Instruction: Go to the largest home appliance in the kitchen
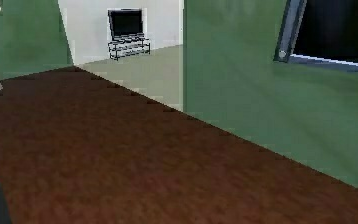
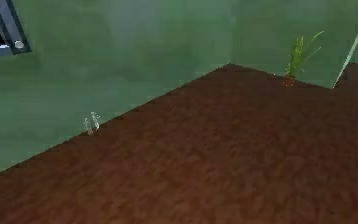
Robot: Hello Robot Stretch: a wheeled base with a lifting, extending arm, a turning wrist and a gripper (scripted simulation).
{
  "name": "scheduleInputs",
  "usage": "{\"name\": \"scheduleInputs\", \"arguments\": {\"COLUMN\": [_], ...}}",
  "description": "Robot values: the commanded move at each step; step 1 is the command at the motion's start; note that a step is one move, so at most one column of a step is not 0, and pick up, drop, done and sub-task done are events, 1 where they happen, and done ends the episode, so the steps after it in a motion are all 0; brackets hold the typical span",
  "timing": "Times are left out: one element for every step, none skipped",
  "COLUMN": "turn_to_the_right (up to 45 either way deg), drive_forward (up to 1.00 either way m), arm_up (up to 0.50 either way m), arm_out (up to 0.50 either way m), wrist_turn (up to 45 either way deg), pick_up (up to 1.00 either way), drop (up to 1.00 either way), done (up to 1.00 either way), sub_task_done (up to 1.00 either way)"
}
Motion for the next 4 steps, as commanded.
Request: {"name": "scheduleInputs", "arguments": {"turn_to_the_right": [0.0, -39.0, 0.0, 21.0], "drive_forward": [0.8, 0.0, 0.05, 0.0], "arm_up": [0.0, 0.0, 0.0, 0.0], "arm_out": [0.0, 0.0, 0.0, 0.0], "wrist_turn": [0.0, 0.0, 0.0, 0.0], "pick_up": [0.0, 0.0, 0.0, 0.0], "drop": [0.0, 0.0, 0.0, 0.0], "done": [0.0, 0.0, 0.0, 0.0], "sub_task_done": [0.0, 0.0, 0.0, 0.0]}}
